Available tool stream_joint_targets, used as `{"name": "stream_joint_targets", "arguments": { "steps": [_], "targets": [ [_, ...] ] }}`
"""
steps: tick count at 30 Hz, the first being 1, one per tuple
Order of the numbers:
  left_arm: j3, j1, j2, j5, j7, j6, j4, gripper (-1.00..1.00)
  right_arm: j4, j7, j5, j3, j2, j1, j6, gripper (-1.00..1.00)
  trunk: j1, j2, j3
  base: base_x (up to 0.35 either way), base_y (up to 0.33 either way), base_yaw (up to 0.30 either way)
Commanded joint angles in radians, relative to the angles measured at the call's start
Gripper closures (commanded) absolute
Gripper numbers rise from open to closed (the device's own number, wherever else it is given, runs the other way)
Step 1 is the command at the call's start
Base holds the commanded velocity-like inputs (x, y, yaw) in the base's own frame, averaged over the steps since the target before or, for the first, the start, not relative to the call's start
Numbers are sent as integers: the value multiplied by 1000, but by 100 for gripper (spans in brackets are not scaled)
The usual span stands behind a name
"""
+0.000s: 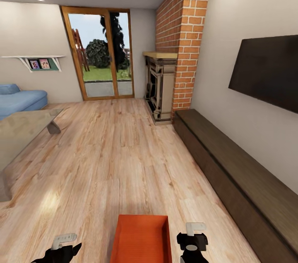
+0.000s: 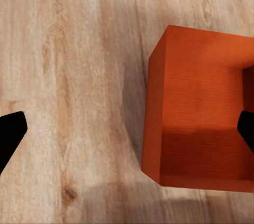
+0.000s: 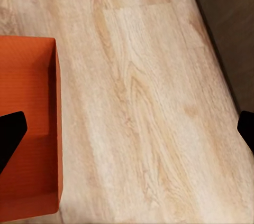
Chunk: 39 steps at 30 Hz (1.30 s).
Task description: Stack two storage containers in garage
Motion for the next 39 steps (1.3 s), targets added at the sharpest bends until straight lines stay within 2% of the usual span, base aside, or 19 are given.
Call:
{"name": "stream_joint_targets", "arguments": {
  "steps": [1,18,27,39],
  "targets": [
    [-8,-1,1,8,-1,-5,1,-100,-1,-6,5,5,0,0,8,-100,0,-1,-1,17,0,5],
    [-8,-1,1,8,-1,-6,1,-100,-1,-6,5,5,-1,0,9,-100,0,-1,-19,3,1,2],
    [-8,-1,1,8,-1,-5,1,-100,0,-6,5,5,-1,0,9,-100,0,-1,-31,0,159,56],
    [-8,-1,1,8,-1,-6,1,-100,-1,-6,5,5,0,0,9,-100,0,-1,-36,0,21,12]
  ]
}}
